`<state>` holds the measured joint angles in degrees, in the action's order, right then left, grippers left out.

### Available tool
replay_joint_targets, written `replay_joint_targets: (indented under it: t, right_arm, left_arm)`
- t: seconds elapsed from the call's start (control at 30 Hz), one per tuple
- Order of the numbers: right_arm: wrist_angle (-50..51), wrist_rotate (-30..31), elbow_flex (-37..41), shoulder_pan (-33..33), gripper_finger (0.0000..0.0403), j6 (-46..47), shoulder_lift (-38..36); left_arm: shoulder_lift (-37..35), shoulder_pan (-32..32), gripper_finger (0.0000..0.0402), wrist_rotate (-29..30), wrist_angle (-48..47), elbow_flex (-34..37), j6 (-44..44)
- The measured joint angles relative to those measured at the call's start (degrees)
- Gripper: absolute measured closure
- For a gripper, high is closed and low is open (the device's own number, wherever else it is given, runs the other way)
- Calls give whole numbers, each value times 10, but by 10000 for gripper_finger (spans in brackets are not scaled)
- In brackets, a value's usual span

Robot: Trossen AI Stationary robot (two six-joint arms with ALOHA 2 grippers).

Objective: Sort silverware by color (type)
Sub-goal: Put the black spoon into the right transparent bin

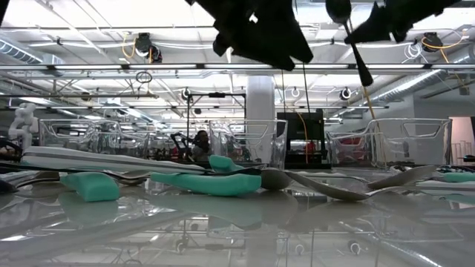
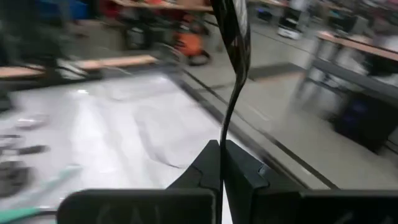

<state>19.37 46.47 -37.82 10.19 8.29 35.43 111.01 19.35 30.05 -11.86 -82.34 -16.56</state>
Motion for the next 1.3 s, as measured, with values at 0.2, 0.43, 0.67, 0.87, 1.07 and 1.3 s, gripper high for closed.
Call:
replay_joint_targets:
  t: [0.2, 0.43, 0.67, 0.87, 1.07, 1.3]
  right_arm:
    - [58, -1, 0, -111, 400, 11, -32]
    - [74, -59, 0, -225, 400, 22, -15]
    - [83, -143, 0, -324, 400, 40, 41]
    - [79, -153, 26, -386, 400, 64, 74]
    - [35, -188, 84, -433, 399, 88, 81]
    - [31, -198, 112, -466, 398, 95, 99]
  left_arm:
    - [-4, -15, 215, 0, 0, 0, 0]
    - [-4, -16, 215, 0, -8, -22, 18]
    - [-4, -7, 215, -6, -9, -44, 26]
    - [-4, 12, 215, -12, -14, -44, 14]
    - [-4, 34, 215, -12, -15, -44, 2]
    - [-4, 49, 215, -12, -16, -44, 0]
